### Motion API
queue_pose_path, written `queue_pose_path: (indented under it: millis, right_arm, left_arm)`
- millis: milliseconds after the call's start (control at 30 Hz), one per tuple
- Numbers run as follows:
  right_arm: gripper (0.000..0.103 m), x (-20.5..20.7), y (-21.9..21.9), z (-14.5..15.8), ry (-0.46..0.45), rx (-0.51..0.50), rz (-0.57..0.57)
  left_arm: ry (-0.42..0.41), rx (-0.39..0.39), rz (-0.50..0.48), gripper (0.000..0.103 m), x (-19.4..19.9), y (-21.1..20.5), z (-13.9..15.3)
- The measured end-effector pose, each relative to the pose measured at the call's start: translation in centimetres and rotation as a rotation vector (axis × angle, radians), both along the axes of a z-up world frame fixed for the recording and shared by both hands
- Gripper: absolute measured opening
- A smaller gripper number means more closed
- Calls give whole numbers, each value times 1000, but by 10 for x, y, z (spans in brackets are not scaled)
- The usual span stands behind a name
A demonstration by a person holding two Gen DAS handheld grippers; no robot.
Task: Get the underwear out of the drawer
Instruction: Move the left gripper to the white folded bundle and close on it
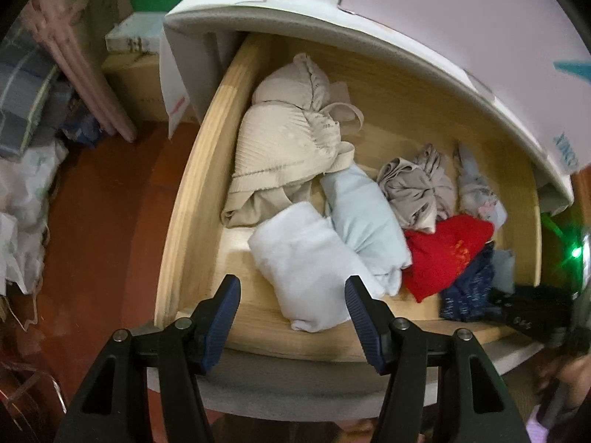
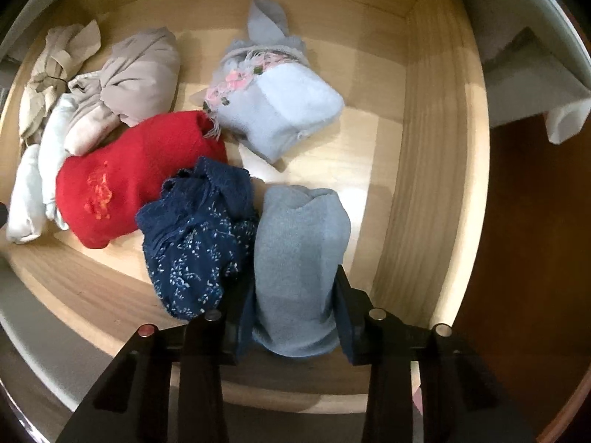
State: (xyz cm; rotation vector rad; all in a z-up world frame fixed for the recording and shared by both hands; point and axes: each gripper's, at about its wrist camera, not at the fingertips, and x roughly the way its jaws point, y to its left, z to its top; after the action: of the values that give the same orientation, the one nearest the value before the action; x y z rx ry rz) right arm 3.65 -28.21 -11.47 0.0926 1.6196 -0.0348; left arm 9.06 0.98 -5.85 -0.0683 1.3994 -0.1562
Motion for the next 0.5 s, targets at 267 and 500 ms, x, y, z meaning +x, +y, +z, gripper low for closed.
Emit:
queue_pose_path:
  millis: [267, 500]
  right_arm:
    - [34, 4, -10, 10, 4, -9, 16]
    - [35, 10, -8, -1, 3, -1, 7]
  left_arm:
    - [112, -69, 37, 64, 23, -6, 7]
    - [234, -24, 43, 64, 34, -26, -18]
